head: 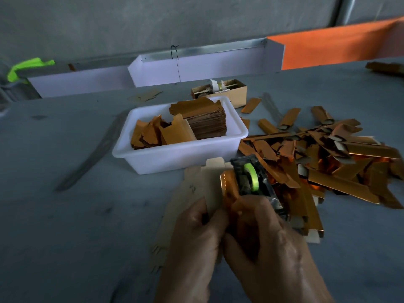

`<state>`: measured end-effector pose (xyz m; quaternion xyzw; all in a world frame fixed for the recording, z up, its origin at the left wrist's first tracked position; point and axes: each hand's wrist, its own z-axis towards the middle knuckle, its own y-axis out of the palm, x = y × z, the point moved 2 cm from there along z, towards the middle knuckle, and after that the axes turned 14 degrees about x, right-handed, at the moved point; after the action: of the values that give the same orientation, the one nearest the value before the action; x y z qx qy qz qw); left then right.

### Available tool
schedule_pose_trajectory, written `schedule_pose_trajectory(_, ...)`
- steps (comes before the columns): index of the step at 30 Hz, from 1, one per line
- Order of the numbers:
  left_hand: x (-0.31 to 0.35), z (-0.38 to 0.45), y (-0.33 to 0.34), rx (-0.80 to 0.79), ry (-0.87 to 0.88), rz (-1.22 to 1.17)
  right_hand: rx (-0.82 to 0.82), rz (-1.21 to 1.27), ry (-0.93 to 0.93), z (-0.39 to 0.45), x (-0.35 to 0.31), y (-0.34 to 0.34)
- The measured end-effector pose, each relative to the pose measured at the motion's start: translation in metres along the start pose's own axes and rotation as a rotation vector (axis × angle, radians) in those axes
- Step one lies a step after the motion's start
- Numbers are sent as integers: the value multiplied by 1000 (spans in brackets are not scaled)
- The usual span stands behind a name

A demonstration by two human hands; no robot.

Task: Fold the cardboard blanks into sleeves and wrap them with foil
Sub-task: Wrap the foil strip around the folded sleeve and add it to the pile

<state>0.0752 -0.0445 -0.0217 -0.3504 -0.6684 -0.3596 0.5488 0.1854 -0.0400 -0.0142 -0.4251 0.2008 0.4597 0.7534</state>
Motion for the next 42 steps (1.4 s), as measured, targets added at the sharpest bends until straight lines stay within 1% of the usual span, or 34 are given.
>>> schedule_pose_trajectory(2,2,0,-4,-73,-43,-35,-31,47,65,4,2,-3)
schedule_pose_trajectory(4,2,2,-6,-109,24,27,-92,88,134,8,3,-5)
schedule_pose_trajectory(6,2,2,-6,-109,110,95,-142,171,239,10,4,-6)
schedule_pose_trajectory(7,2,2,-6,-105,131,115,-129,208,306,10,4,-8)
schedule_pose_trajectory(9,1,2,-6,-149,123,138,-11,199,411,11,8,-14)
schedule_pose_trajectory(11,2,1,-6,-220,80,150,90,169,418,13,14,-22)
schedule_pose_trajectory(12,4,-1,-6,-257,63,151,85,185,428,16,15,-24)
schedule_pose_trajectory(15,5,-3,-6,-302,48,193,-96,370,564,19,18,-23)
schedule_pose_trajectory(16,6,-4,-6,-285,53,209,-133,420,605,18,19,-22)
schedule_pose_trajectory(17,6,-4,-5,-265,65,217,-130,456,626,18,20,-20)
schedule_pose_trajectory(20,8,-5,-4,-173,136,228,-56,497,631,16,24,-18)
schedule_pose_trajectory(22,10,-6,-3,-101,169,224,-36,501,641,15,25,-16)
schedule_pose_trajectory(25,6,-7,-3,51,202,251,-5,566,698,15,26,-13)
schedule_pose_trajectory(26,5,-7,-2,107,240,277,5,588,718,15,26,-11)
schedule_pose_trajectory(28,3,-9,1,210,369,338,28,606,748,14,27,-9)
schedule_pose_trajectory(30,5,-15,8,258,543,458,58,608,759,14,28,-8)
schedule_pose_trajectory(31,7,-18,11,259,642,566,69,607,762,14,28,-8)
schedule_pose_trajectory(33,7,-22,20,221,812,860,77,612,759,16,26,-9)
schedule_pose_trajectory(34,5,-25,25,234,900,1001,83,610,755,17,26,-10)
schedule_pose_trajectory(35,5,-28,29,260,952,1103,92,598,750,18,26,-11)
schedule_pose_trajectory(38,2,-25,33,331,1011,1268,112,516,736,17,30,-12)
schedule_pose_trajectory(40,-6,-25,37,309,1008,1332,111,480,746,16,32,-13)
schedule_pose_trajectory(42,-16,-26,39,306,976,1328,82,484,760,16,31,-13)
